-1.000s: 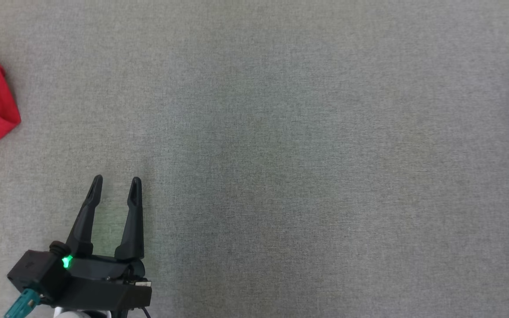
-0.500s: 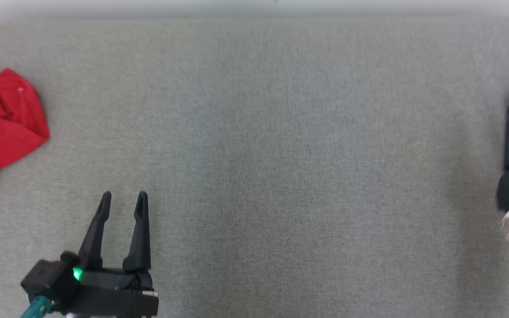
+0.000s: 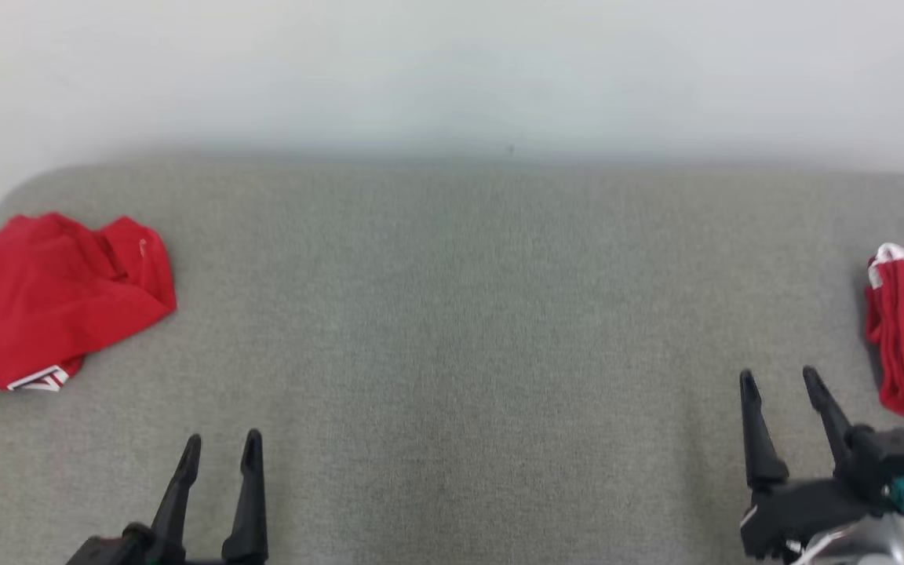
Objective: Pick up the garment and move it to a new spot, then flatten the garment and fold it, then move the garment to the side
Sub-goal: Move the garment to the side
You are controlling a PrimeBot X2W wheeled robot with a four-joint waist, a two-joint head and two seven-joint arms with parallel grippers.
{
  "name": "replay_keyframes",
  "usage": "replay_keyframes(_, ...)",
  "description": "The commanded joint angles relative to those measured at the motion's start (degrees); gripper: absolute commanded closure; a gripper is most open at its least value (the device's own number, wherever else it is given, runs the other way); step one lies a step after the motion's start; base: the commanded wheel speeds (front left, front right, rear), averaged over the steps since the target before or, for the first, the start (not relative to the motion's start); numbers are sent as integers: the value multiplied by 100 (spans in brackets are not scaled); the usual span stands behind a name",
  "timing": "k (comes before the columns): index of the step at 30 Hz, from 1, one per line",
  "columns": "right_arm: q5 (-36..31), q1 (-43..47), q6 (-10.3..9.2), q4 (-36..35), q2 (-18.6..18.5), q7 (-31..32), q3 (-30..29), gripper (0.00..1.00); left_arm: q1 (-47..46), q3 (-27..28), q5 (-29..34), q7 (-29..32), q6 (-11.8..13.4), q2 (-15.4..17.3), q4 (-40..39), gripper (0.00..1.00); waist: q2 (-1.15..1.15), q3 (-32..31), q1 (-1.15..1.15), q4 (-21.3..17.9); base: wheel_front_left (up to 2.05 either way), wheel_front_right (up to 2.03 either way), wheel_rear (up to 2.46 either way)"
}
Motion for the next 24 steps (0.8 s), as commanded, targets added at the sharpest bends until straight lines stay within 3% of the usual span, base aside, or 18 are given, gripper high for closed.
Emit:
replay_keyframes(1, 85, 230, -13, -26, 68, -62, -2, 0, 169, 86, 89, -20, 7, -18, -16, 0, 1, -560, 2, 68, 0, 0, 0)
replay_keyframes(7, 266, 558, -13, -121, 326, -149, 71, 0, 475, 230, 178, -20, 7, -113, -30, 0, 1, -714, 2, -131, 0, 0, 0)
replay_keyframes(24, 636, 561, -13, 335, 379, -209, 671, 0, 517, 121, 333, -20, 7, -124, 125, 0, 1, -756, 2, -442, 0, 0, 0)
